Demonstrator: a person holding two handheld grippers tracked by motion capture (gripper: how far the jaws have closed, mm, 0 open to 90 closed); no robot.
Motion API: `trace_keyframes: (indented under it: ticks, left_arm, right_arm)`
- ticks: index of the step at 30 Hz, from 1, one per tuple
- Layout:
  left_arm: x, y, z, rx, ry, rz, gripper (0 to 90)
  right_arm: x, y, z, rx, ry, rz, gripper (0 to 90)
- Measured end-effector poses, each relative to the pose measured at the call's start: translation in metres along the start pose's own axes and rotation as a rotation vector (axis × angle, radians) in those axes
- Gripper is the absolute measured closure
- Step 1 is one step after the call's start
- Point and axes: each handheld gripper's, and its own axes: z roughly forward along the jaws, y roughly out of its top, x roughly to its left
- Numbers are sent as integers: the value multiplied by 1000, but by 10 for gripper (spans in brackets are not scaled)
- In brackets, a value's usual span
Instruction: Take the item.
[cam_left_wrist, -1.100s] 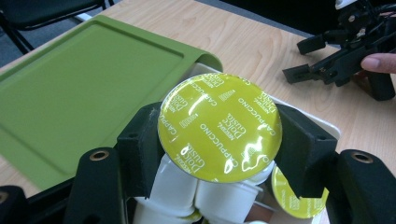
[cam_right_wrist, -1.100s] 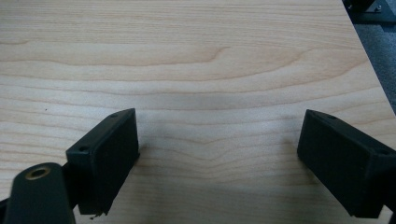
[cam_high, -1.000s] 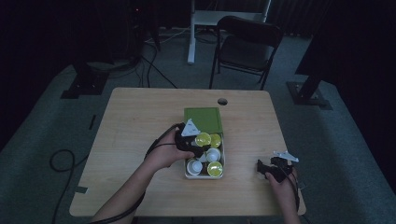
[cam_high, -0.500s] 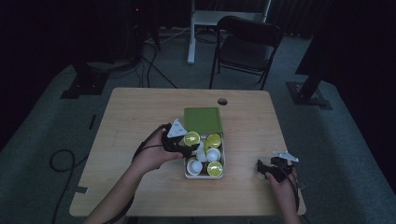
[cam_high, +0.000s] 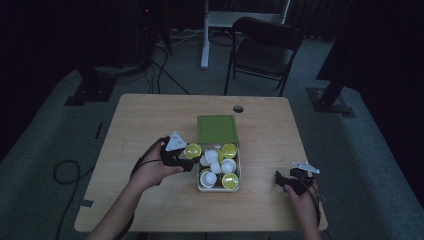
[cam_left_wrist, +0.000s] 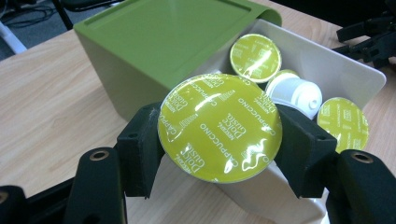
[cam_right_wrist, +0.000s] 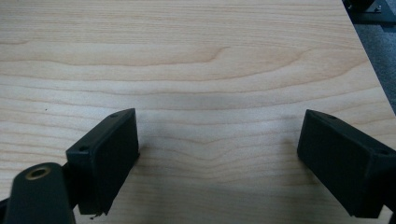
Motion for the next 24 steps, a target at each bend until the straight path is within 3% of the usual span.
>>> trace_keyframes:
  ticks: [13,24]
  left_arm:
    - [17,-28,-7,-7,36,-78,380]
    - [37,-56,-12,-24,131,-141,380]
  right_arm:
    - [0,0,0,0,0,-1,121]
    - [0,0,0,0,0,-1,121]
